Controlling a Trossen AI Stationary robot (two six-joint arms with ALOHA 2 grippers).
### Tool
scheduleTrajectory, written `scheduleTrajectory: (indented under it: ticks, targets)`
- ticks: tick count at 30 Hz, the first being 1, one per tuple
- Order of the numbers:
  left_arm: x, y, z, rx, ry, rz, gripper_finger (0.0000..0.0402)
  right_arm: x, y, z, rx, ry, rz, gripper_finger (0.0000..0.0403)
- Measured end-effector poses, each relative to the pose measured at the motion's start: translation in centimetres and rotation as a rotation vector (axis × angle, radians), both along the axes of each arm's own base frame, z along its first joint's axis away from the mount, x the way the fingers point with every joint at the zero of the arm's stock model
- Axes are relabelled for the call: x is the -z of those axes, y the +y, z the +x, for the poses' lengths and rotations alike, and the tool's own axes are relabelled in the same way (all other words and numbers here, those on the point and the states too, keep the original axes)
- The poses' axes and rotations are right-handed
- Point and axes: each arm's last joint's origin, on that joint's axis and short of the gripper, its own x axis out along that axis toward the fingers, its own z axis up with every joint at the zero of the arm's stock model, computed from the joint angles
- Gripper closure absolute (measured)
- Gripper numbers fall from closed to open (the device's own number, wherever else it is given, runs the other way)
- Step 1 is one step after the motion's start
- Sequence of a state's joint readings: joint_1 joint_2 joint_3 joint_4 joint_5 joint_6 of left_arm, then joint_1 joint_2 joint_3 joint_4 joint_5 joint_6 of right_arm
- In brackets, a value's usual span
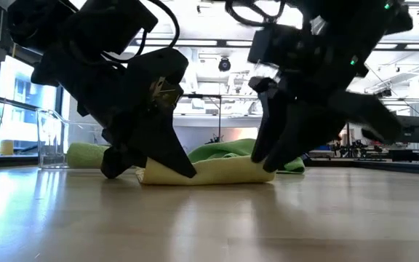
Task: Roll microfiber towels into tight, uniform cylinder then place into a basket
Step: Roll the yellow towel
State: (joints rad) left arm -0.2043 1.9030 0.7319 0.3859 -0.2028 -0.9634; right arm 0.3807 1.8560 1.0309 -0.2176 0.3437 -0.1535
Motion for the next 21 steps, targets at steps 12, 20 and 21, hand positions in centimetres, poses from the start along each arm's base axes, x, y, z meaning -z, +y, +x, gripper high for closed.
scheduleTrajectory:
  ticks: [12,20,21]
  targets:
    - [-0.3,0.0,0.0,-0.003,-0.010,0.006,0.0392,0.6,-0.3,0.2,0.018,-0.007,-0.078,0.0275]
    - [-0.3,0.1,0.0,-0.005,-0.011,0.009,0.0392,0.5,-0.9,0.6,0.030,-0.026,-0.076,0.0248]
    - [-0.3,0.1,0.0,-0.006,-0.011,0.009,0.0392,0.5,-1.2,0.8,0.040,-0.029,-0.075,0.0246]
